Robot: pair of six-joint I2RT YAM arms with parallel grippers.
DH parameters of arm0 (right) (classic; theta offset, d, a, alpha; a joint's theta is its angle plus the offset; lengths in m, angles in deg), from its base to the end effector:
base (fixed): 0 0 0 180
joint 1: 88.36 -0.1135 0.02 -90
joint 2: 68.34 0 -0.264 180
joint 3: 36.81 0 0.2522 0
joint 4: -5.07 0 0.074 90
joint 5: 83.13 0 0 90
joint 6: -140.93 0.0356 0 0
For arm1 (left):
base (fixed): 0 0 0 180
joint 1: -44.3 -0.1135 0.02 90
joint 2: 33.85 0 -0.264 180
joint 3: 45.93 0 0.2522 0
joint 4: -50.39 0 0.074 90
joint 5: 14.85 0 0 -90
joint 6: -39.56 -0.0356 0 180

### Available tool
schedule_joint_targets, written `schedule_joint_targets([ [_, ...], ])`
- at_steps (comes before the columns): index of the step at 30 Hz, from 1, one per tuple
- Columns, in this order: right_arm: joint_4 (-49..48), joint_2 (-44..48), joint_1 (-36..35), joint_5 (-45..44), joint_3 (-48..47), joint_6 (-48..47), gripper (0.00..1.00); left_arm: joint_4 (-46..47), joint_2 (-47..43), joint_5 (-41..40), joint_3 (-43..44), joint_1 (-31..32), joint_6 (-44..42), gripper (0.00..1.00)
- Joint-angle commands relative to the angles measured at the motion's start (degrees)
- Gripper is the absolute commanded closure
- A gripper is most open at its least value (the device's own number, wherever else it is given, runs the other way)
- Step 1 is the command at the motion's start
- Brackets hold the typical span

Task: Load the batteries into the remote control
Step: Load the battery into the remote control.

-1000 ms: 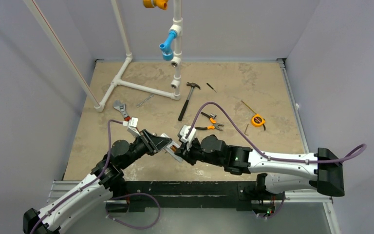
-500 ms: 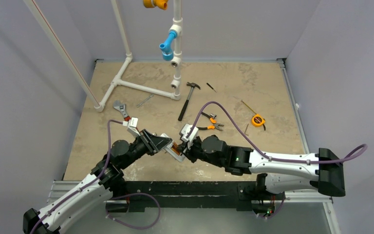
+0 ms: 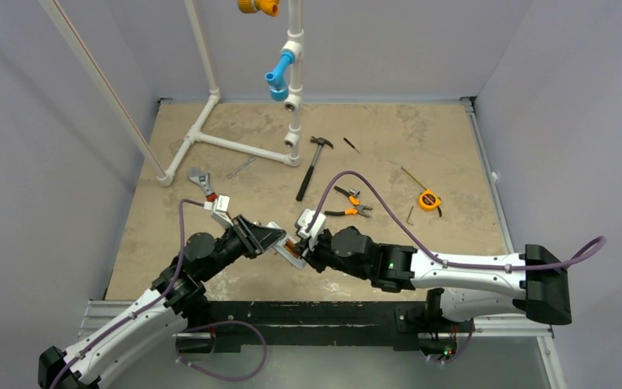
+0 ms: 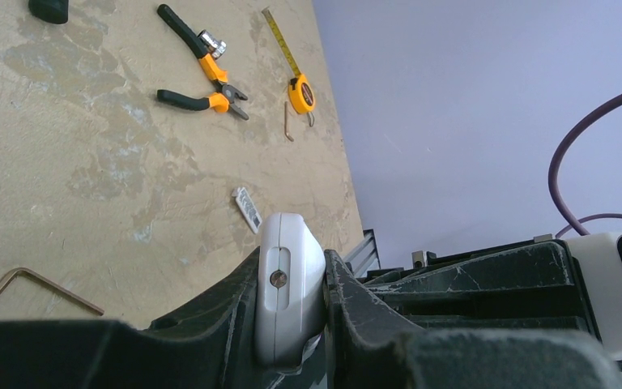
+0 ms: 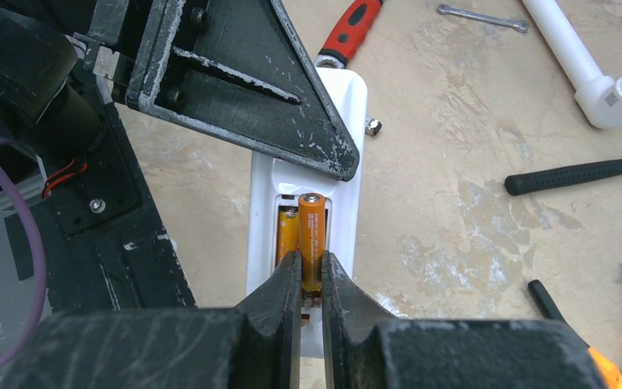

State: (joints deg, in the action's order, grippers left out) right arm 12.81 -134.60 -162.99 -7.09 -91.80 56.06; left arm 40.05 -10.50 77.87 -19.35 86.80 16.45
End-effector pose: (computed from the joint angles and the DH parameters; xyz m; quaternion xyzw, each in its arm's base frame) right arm 0.0782 0.2520 0.2705 -0.4027 0.7042 0.2936 0.5057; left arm 0.1007 -0.0946 0.2188 -0.1429 0.7358 -0.5503 0.3679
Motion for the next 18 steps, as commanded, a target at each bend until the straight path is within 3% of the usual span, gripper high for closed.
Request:
schedule_joint_targets([
  [1,-0.63,-0.36,-0.42,-0.53,-2.53,-0.38,0.97,3.41,-0.68,0.27,1.58,0.04,0.87,1.0],
  [18,0.71,-0.2,-0.78,-2.0,-3.06,-2.18,0.78,3.33,-0.33,0.88,1.95,0.04,0.69,1.0],
])
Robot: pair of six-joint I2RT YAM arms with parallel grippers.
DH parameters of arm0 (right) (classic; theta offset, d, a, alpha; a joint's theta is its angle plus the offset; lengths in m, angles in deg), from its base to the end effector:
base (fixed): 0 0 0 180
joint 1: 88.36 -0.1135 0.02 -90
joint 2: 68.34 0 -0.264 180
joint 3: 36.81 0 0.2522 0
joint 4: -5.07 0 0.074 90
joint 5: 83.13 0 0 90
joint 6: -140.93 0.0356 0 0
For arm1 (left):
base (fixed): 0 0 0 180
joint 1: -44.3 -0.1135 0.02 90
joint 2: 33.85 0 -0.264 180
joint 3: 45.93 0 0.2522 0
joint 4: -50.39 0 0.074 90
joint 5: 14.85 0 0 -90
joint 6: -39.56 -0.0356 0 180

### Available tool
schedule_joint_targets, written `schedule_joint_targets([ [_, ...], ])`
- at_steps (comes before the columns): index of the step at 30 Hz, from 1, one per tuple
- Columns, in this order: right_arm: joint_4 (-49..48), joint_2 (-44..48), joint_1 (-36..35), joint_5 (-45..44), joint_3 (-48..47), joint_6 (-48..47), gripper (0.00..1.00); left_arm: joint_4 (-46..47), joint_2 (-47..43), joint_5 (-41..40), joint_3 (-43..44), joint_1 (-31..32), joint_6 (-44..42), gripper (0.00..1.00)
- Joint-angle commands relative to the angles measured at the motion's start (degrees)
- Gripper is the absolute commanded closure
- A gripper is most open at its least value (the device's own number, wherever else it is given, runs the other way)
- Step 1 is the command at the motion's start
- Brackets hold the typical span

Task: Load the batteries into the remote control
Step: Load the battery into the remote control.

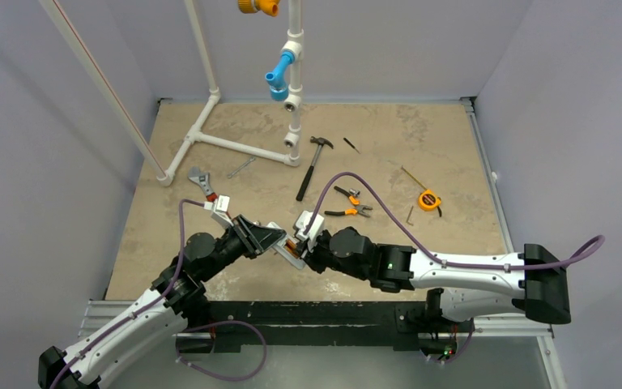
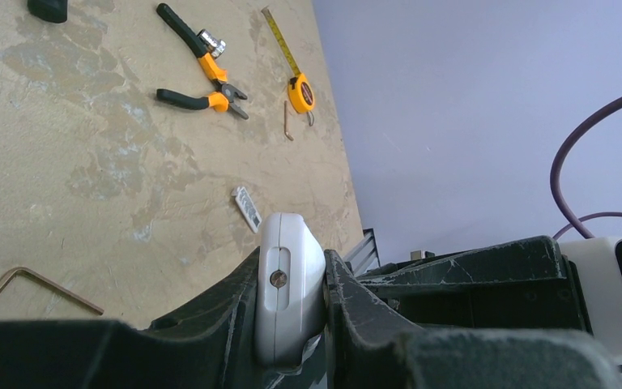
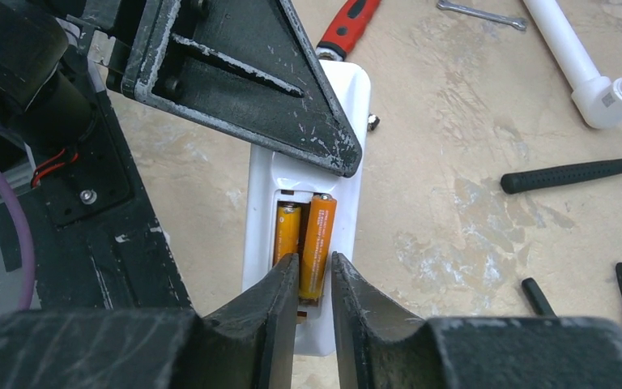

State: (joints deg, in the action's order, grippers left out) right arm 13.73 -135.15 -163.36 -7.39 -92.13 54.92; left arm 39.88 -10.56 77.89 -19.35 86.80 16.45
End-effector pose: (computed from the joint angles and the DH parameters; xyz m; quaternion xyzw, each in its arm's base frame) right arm 0.0771 0.2537 0.2686 -0.4146 0.7036 0.2828 0.5031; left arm 0.1006 -0.0945 0.2186 -0.1430 0.7364 -0.5498 0.3674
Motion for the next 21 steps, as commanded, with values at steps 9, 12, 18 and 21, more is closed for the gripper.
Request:
schedule_joint_targets([
  [9,0.01,1.7,-0.49,-1.77,-2.74,-1.43,0.73,3.24,-0.46,0.77,1.77,0.11,0.65,1.0],
  [12,0.09,2.26,-0.5,-1.29,-2.82,-1.44,0.71,3.25,-0.42,0.73,1.77,0.06,0.63,1.0],
  [18,0.45,3.43,-0.58,-0.5,-3.04,-1.05,0.68,3.52,-0.21,0.85,1.67,0.08,0.71,1.0],
  [21,0.36,5.51,-0.6,-0.54,-3.3,-1.27,0.66,3.65,-0.01,1.31,1.66,0.08,0.78,1.0],
])
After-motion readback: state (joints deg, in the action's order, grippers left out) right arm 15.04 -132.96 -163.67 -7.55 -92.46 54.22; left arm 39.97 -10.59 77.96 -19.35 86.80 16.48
